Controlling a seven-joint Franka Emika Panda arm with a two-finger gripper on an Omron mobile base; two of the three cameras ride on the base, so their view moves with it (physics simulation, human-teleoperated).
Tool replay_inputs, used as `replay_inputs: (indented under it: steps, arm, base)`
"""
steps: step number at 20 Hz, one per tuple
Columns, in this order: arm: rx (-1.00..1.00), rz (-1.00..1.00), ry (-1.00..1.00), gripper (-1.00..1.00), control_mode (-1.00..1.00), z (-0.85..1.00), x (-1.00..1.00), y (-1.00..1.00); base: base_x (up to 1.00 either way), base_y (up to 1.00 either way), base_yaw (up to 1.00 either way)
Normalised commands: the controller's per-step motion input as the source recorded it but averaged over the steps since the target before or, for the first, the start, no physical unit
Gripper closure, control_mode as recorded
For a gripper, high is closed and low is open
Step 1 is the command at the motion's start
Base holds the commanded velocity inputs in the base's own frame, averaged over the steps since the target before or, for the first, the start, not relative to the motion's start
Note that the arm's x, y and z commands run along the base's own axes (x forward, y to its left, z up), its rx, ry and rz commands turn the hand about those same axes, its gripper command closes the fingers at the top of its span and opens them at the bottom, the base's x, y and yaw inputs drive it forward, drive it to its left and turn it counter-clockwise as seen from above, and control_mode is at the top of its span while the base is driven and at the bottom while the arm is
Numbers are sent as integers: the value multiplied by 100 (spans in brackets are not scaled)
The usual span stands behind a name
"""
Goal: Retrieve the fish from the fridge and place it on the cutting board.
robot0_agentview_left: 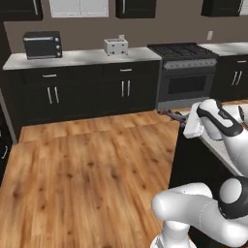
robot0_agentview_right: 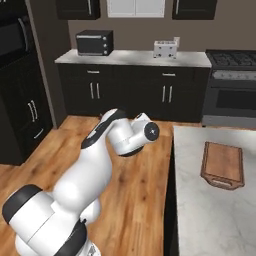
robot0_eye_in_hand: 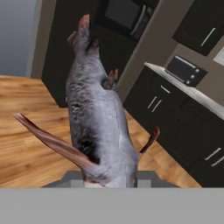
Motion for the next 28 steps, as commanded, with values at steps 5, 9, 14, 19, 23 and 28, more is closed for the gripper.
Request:
replay_inputs:
  steps: [5, 9, 14, 19, 23, 28]
  arm:
    - [0, 0, 0, 100, 100, 0, 0, 0]
    - [0, 0, 0, 100, 100, 0, 0, 0]
    - [0, 0, 0, 100, 100, 0, 0, 0]
    - [0, 0, 0, 100, 100, 0, 0, 0]
    - [0, 0, 0, 100, 100, 0, 0, 0]
    - [0, 0, 0, 100, 100, 0, 0, 0]
  base:
    - [9, 0, -27]
    - [6, 0, -34]
    - [16, 0, -37]
    - [40, 2, -35]
    - [61, 21, -28]
    - [68, 41, -24]
